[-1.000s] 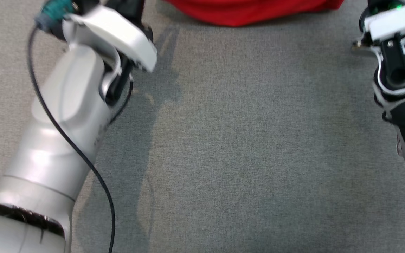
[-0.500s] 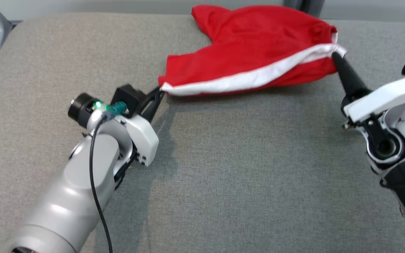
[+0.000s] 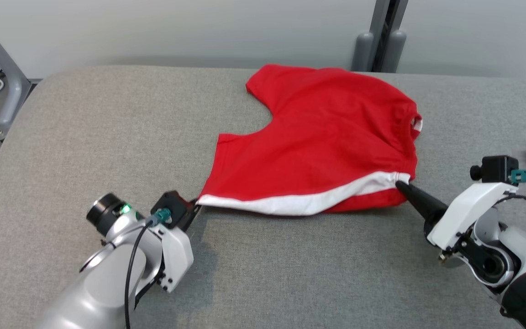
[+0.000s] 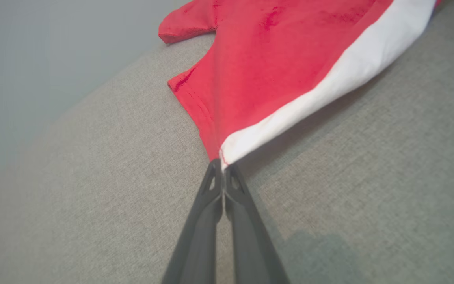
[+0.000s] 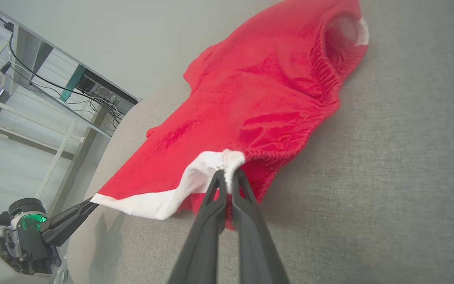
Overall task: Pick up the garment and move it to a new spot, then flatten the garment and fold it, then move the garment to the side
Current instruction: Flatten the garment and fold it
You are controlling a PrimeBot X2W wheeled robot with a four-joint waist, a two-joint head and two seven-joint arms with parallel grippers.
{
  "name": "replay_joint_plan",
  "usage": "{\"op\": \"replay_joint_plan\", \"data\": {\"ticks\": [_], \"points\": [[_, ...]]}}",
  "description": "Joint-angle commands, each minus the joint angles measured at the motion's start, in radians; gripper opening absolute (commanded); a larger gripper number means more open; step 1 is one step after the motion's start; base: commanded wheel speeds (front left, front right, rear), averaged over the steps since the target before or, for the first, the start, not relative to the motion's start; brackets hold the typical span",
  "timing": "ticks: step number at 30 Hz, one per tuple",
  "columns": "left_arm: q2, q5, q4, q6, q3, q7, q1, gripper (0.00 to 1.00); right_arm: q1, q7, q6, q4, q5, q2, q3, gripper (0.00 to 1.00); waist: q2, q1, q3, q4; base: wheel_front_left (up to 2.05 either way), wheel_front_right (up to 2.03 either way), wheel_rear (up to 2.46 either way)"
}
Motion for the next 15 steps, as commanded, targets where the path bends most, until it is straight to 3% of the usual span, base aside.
{"op": "replay_joint_plan", "data": {"ticks": [1,15], "points": [[0.013,-0.001,-0.005,0.0,-0.011,0.01,0.025,0.0,0.021,0.014,0.0,-0.005,0.008,-0.013,0.009,0.0,-0.0001,0.0,-0.019,-0.001,0.0,0.0,0.0],[0.141,-0.059,-0.199,0.001,-0.11,0.128,0.153,0.0,0.111,0.161,0.0,-0.093,0.068,-0.08,0.11,0.0,-0.0001,0.0,-0.113,0.002,0.0,0.0,0.0]]}}
